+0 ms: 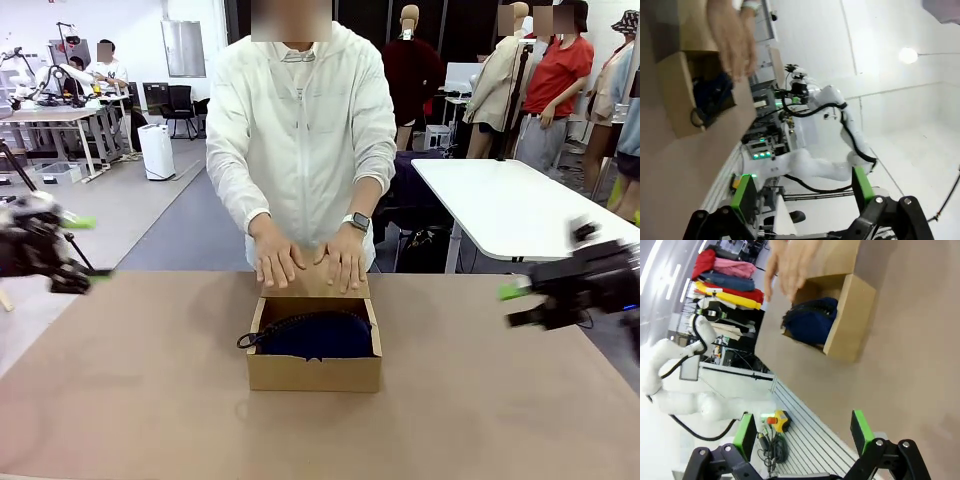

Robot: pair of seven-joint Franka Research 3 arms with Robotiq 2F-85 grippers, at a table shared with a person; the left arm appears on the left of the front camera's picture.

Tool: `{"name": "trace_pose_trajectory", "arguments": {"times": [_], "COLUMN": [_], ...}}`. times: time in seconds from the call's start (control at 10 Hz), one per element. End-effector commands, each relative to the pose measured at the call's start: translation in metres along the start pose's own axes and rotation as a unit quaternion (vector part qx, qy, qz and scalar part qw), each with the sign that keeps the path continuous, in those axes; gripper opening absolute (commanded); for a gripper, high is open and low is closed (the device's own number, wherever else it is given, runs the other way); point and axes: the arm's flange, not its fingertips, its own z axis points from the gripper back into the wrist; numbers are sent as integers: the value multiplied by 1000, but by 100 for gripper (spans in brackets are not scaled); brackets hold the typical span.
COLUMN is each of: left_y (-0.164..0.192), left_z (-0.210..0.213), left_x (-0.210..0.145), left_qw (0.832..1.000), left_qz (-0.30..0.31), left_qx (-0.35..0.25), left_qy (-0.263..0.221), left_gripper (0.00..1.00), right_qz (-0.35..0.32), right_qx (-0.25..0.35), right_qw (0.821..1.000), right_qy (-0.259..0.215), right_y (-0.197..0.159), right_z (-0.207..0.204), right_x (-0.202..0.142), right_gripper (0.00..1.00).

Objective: Pack the items into the box.
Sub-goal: Close the Mailer Box.

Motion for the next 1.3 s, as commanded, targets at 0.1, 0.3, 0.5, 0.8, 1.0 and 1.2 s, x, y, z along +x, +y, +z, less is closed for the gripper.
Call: {"name": "trace_pose_trajectory", "arguments": {"times": [0.1,0.3,0.5,0.8,1.0,1.2], "left_y": [80,95,93,103,114,130], "left_z": [-55,-76,-67,-71,-115,-154], "left_x": [26,33,22,26,93,140], "left_qw": [997,997,998,998,991,980], "left_qz": [-41,-64,-23,-31,27,24], "left_qx": [42,14,45,43,122,169], "left_qy": [-43,-37,-24,-27,-56,-99], "left_gripper": [100,100,100,100,100,100], "right_qz": [-53,-51,-79,-79,-131,-146], "right_qx": [95,86,72,78,41,29], "right_qw": [991,994,994,993,990,989], "right_qy": [-74,-42,-35,-37,-42,-25], "right_y": [-37,-48,-38,-45,-55,-69], "right_z": [-85,-106,-97,-103,-128,-153], "right_x": [39,41,23,29,81,119], "right_gripper": [100,100,100,100,100,100]}}
